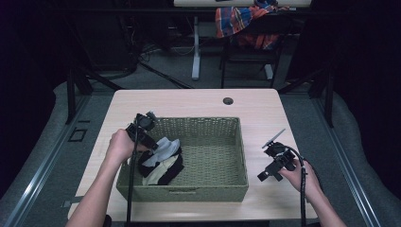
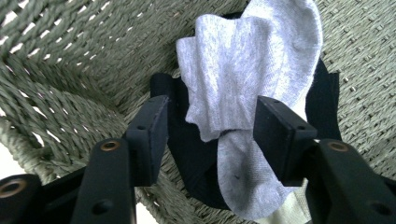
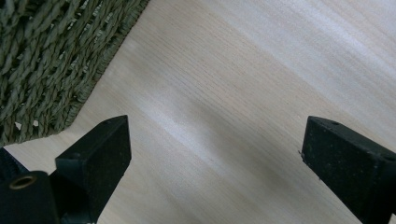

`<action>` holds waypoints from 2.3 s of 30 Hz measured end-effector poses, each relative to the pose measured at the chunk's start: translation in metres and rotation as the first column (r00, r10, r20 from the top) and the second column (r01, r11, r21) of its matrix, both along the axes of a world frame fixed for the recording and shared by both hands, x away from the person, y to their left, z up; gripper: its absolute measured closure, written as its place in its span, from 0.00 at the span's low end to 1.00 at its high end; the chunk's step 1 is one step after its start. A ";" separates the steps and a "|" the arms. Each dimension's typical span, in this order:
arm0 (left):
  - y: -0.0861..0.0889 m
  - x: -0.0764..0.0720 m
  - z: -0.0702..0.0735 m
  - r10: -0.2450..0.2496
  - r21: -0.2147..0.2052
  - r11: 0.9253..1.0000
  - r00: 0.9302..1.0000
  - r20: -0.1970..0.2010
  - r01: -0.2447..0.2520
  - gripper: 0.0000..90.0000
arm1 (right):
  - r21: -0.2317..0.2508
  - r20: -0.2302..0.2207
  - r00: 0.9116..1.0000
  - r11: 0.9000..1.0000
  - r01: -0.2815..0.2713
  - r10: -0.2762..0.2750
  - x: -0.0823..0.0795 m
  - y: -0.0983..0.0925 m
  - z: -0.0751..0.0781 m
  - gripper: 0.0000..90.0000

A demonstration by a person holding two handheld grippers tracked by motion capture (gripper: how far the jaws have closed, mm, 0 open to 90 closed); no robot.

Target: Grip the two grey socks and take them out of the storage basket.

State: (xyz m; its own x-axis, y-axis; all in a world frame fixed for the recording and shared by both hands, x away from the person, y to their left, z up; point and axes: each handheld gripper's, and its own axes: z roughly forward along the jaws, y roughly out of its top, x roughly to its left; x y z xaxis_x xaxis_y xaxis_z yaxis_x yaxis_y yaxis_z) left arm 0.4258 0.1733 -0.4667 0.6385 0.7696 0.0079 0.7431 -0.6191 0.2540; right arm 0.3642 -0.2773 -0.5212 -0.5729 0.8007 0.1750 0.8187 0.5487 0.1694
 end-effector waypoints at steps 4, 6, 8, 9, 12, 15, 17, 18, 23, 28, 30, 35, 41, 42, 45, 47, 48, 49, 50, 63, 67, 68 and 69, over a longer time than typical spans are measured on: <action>0.000 0.002 -0.007 -0.004 0.008 1.000 1.000 -0.025 0.005 0.63 | 0.005 -0.005 1.000 1.000 0.000 0.000 0.000 0.000 0.000 0.09; -0.001 0.002 -0.010 -0.010 0.017 1.000 0.999 -0.036 0.011 0.68 | 0.005 -0.011 1.000 1.000 -0.002 0.002 0.000 0.000 0.000 0.09; -0.001 0.003 -0.012 -0.010 0.019 1.000 0.999 -0.037 0.011 0.71 | 0.006 -0.011 1.000 1.000 -0.002 0.002 0.000 0.000 0.000 0.09; -0.001 0.003 -0.015 -0.014 0.022 1.000 0.999 -0.042 0.015 0.74 | 0.000 -0.002 1.000 1.000 0.000 0.000 0.000 0.000 -0.001 0.09; -0.001 0.003 -0.016 -0.012 0.016 1.000 0.999 -0.033 0.013 0.82 | 0.003 -0.006 1.000 1.000 0.001 -0.001 0.000 0.000 0.000 0.09; 0.002 0.001 -0.015 -0.007 0.011 1.000 1.000 -0.008 0.007 0.92 | 0.012 -0.014 1.000 1.000 0.000 0.000 0.000 0.000 0.000 0.09; 0.002 -0.001 -0.015 -0.015 0.013 1.000 1.000 -0.003 0.015 0.94 | 0.005 -0.013 1.000 1.000 -0.001 0.001 0.000 0.000 0.000 0.09; 0.002 -0.001 -0.014 -0.018 0.012 1.000 1.000 -0.004 0.018 0.94 | 0.004 -0.013 1.000 1.000 -0.001 0.001 0.000 -0.001 0.000 0.09; 0.003 -0.003 -0.011 -0.020 -0.003 1.000 1.000 0.008 0.020 0.95 | 0.004 -0.011 1.000 1.000 -0.001 0.001 0.000 -0.001 0.000 0.09; 0.008 -0.006 -0.001 -0.016 -0.023 1.000 0.999 0.037 0.017 0.95 | 0.004 -0.012 1.000 1.000 -0.001 0.001 0.000 -0.001 0.000 0.10; 0.011 -0.008 0.006 -0.015 -0.038 0.999 0.998 0.053 0.017 0.95 | -0.001 -0.007 1.000 1.000 0.002 -0.002 0.000 -0.001 -0.001 0.10; 0.016 -0.013 0.021 -0.009 -0.065 0.998 0.995 0.098 0.016 0.95 | -0.003 -0.012 1.000 1.000 -0.005 0.005 0.001 -0.001 -0.001 0.10; 0.019 -0.018 0.033 -0.006 -0.083 0.996 0.992 0.129 0.016 0.95 | 0.021 0.003 1.000 0.999 0.025 -0.026 -0.001 0.000 -0.003 0.10; 0.019 -0.019 0.035 -0.008 -0.084 0.996 0.992 0.129 0.018 0.95 | -0.015 -0.021 1.000 1.000 -0.020 0.020 0.002 -0.002 0.000 0.10; 0.019 -0.021 0.038 -0.017 -0.081 0.996 0.990 0.139 0.028 0.95 | -0.001 -0.010 1.000 1.000 -0.002 0.002 0.001 -0.001 -0.001 0.10; 0.018 -0.022 0.040 -0.020 -0.083 0.996 0.989 0.146 0.032 0.95 | -0.006 -0.013 1.000 1.000 -0.007 0.007 0.001 -0.001 0.000 0.10; 0.017 -0.023 0.041 -0.024 -0.080 0.996 0.989 0.146 0.036 0.95 | -0.011 -0.016 1.000 1.000 -0.012 0.012 0.001 -0.001 0.000 0.10; 0.016 -0.024 0.042 -0.023 -0.083 0.996 0.989 0.144 0.036 0.95 | 0.008 -0.013 1.000 1.000 0.002 -0.002 0.000 -0.001 0.000 0.10; 0.016 -0.024 0.042 -0.023 -0.083 0.996 0.989 0.144 0.036 0.95 | 0.008 -0.013 1.000 1.000 0.002 -0.002 0.000 -0.001 0.000 0.10; 0.017 -0.029 0.051 -0.034 -0.093 0.994 0.985 0.168 0.050 0.95 | -0.019 -0.003 1.000 1.000 -0.006 0.006 0.000 0.000 0.001 0.10; 0.016 -0.029 0.052 -0.033 -0.096 0.994 0.984 0.173 0.051 0.95 | -0.006 0.003 1.000 1.000 0.006 -0.006 0.000 0.001 0.000 0.10; 0.017 -0.029 0.054 -0.038 -0.094 0.994 0.984 0.174 0.055 0.95 | -0.010 0.001 1.000 1.000 0.002 -0.002 0.000 0.000 0.000 0.10; 0.017 -0.029 0.055 -0.039 -0.094 0.994 0.984 0.174 0.056 0.95 | -0.010 0.000 1.000 1.000 0.002 -0.002 0.000 0.000 0.000 0.10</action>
